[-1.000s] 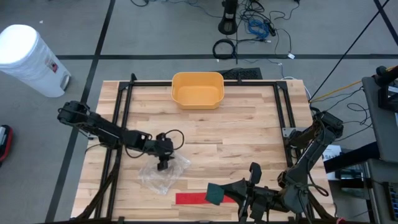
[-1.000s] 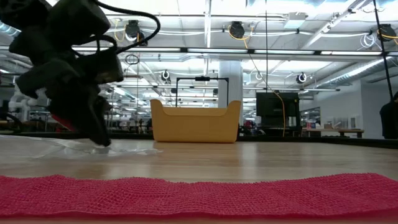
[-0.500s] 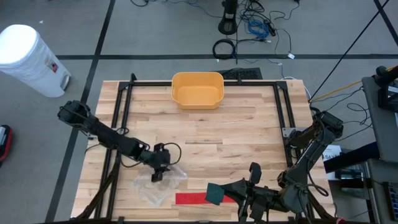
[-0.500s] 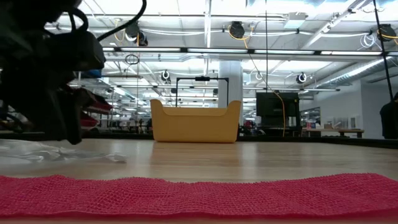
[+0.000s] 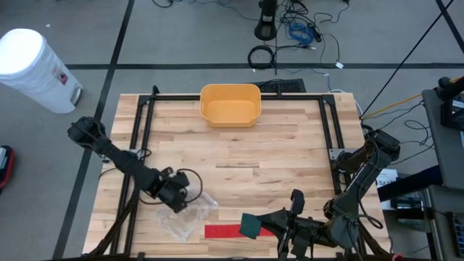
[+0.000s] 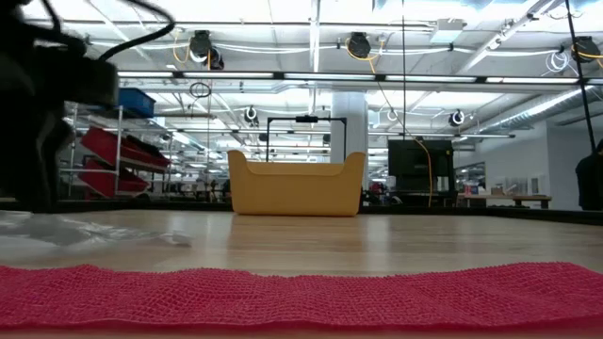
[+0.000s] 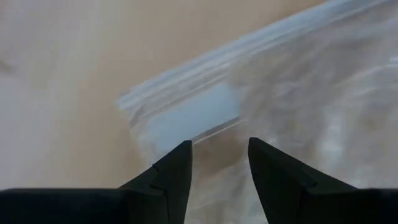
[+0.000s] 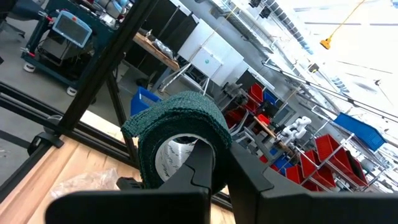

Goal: Roll bandage
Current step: Roll the green bandage

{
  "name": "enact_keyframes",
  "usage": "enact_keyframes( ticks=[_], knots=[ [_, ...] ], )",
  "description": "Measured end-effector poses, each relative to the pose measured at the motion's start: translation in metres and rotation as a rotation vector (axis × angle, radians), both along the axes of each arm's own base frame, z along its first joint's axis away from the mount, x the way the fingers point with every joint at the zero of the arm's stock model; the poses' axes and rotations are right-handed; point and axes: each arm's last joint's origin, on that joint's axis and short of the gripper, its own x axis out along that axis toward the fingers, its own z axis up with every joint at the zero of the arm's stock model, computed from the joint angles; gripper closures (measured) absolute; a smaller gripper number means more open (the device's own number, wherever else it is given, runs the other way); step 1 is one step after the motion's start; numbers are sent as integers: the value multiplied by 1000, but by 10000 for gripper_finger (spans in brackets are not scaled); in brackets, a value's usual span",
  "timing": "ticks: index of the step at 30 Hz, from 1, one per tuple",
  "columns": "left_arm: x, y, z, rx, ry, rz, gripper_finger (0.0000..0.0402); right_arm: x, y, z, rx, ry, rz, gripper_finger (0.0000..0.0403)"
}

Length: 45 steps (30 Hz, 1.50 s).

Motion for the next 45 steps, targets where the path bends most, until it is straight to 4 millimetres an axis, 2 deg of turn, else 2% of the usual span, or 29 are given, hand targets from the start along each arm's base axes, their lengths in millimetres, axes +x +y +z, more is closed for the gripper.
enact_keyframes(
  ticks=[7, 11, 20, 25, 30, 35, 40, 45],
  knots=[
    [-17, 8, -17, 57, 37, 89, 237, 0, 0, 0, -2, 1, 0, 383],
    [-18, 12, -20, 159, -1, -1, 237, 0, 0, 0, 4, 0, 0, 383],
    [12, 3, -9, 237, -245, -307, 237, 0, 0, 0, 4, -1, 1, 383],
    [22, -3, 4, 259, -306, -318, 237, 0, 0, 0, 6, -1, 1, 383],
    [24, -5, 8, 254, -319, -315, 237, 1, 0, -4, 4, 21, -1, 383],
    [24, -6, 9, 249, -327, -319, 237, 9, -7, -20, 56, 107, -25, 383],
    [26, -11, 11, 228, -375, -328, 237, 19, -23, -43, 172, 215, -93, 383],
    [29, -17, 15, 227, -430, -374, 237, 27, -43, -77, 241, 350, -234, 383]
  ],
)
